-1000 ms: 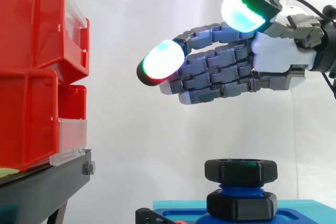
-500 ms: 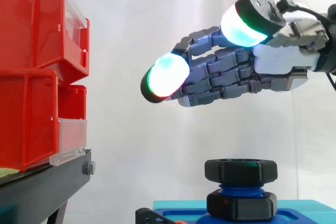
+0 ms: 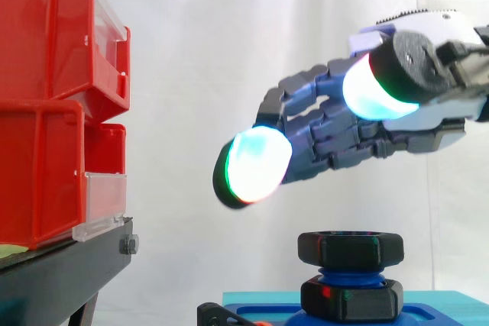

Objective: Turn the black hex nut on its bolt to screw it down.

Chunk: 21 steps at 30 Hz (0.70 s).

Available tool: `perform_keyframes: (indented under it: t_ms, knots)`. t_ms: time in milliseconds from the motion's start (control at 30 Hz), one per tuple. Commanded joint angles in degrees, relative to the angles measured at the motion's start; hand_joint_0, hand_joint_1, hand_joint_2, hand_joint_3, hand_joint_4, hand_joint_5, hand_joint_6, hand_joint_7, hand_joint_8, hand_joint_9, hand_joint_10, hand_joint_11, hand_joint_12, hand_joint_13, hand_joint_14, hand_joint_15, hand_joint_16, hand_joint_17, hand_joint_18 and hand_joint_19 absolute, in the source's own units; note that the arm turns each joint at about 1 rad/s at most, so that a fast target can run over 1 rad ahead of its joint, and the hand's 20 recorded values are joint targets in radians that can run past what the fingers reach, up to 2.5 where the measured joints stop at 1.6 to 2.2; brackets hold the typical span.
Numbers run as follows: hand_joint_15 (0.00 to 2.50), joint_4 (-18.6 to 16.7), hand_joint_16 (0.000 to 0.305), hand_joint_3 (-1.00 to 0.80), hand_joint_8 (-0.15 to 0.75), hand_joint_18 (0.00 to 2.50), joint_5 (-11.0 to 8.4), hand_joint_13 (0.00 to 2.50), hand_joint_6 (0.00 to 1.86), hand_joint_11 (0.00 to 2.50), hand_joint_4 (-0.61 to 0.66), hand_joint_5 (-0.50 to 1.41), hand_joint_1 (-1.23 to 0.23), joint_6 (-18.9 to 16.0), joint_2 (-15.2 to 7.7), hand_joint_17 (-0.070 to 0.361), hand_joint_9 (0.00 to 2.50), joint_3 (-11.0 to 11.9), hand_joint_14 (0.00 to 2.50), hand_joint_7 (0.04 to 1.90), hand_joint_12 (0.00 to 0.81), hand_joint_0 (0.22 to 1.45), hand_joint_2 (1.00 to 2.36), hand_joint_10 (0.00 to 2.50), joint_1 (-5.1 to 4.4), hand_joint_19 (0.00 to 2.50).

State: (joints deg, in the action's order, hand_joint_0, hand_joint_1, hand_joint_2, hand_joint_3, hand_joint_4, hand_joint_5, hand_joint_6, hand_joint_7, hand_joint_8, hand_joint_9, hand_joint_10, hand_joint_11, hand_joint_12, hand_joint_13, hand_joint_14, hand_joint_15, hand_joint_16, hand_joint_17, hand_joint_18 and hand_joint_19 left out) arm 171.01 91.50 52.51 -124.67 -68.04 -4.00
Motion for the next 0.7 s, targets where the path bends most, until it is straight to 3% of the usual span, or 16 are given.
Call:
perform_keyframes:
  t_ms: [0,100,667]
  knots:
    - [0.00,-0.9,0.039,-0.50,0.209,0.00,-0.01,0.16,0.50,0.00,0.24,-0.13,-0.49,1.5,-1.8,0.087,0.30,0.0,0.00,0.85,0.307,0.48,1.00,0.00,-0.31,0.00]
    - [0.00,-2.6,0.039,-0.50,0.209,0.00,-0.19,0.16,0.50,0.00,0.26,-0.11,-0.49,2.1,-2.2,0.087,0.31,0.0,0.00,0.92,0.307,0.48,1.00,0.00,-0.83,0.00]
    - [0.00,-2.9,0.039,-0.50,0.218,0.00,-0.63,0.18,0.50,0.00,0.22,-0.08,-0.47,6.2,-2.3,0.087,0.35,0.0,0.00,1.11,0.311,0.48,1.00,0.00,-1.27,0.00]
